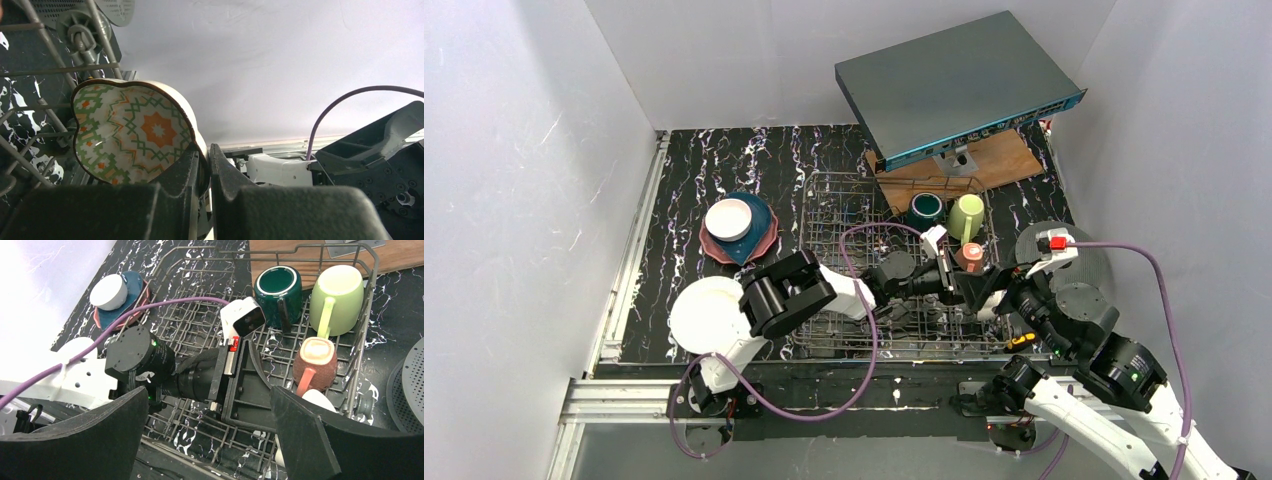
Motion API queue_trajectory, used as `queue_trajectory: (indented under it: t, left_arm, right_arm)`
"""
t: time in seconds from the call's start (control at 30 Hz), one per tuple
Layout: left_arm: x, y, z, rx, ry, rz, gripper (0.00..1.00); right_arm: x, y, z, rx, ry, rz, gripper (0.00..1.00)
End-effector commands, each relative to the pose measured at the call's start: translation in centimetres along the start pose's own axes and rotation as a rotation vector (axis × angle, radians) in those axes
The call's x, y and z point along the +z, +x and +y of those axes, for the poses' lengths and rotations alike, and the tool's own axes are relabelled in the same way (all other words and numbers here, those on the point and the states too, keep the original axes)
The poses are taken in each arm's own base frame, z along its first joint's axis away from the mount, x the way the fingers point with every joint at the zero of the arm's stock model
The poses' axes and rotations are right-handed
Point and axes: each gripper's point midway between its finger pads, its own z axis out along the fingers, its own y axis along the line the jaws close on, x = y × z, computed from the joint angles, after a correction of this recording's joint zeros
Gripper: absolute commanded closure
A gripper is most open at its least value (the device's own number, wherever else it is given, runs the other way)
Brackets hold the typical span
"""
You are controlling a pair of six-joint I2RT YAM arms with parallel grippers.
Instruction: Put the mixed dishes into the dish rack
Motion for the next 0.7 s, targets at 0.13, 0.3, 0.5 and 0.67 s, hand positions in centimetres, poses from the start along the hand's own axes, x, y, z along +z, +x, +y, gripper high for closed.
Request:
queue_trajectory:
  t: [0.13, 0.3, 0.5, 0.67]
  left_arm:
    - [0.5, -0.1, 1.4, -0.058, 0.054, -0.058, 1.00]
    - [0.1, 0.1, 3.6, -0.084, 0.034, -0.070, 1.00]
    - [-1.7, 0.5, 5.7, -0.061, -0.074, -0.089, 0.84]
    - [-2.6, 1.0, 7.5, -0.074, -0.147, -0.082, 0.55]
  right_arm:
    - [-0.2, -0.8, 0.2, 0.002, -0.015, -0.037, 0.02]
    - [-0.2, -0.8, 0.3, 0.001, -0.018, -0.040, 0.02]
    - [-0.2, -0.6, 0.2, 0.005, -0.019, -0.038, 0.02]
    - [-0.2, -0.6, 0.4, 0.009, -0.028, -0.038, 0.02]
